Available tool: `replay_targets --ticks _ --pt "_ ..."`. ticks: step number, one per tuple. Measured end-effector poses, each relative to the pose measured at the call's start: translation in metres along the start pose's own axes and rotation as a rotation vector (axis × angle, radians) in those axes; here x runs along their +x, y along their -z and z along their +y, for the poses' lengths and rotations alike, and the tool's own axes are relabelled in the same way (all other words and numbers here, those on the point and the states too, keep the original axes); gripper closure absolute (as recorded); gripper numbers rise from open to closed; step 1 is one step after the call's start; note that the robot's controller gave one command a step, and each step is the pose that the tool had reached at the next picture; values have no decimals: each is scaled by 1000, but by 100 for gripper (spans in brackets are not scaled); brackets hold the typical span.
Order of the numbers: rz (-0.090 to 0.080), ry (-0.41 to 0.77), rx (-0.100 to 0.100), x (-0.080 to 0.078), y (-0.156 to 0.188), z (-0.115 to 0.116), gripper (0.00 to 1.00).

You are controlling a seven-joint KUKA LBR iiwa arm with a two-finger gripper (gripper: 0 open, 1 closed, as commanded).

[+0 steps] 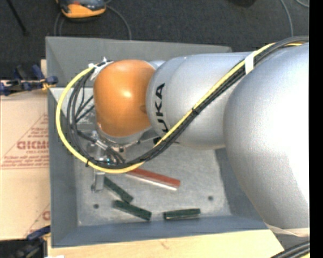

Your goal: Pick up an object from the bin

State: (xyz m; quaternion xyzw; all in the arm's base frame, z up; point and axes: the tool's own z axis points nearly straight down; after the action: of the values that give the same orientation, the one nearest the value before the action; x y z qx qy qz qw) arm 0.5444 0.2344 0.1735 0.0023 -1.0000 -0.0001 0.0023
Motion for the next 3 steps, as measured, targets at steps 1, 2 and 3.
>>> replay_targets --ticks 1,2,3 --pt "-8 -4 -2 -2 4 -1 0" --pt "-13 66 -2 -10 -43 -28 0" --pt "2 45 2 0 -65 -51 0"
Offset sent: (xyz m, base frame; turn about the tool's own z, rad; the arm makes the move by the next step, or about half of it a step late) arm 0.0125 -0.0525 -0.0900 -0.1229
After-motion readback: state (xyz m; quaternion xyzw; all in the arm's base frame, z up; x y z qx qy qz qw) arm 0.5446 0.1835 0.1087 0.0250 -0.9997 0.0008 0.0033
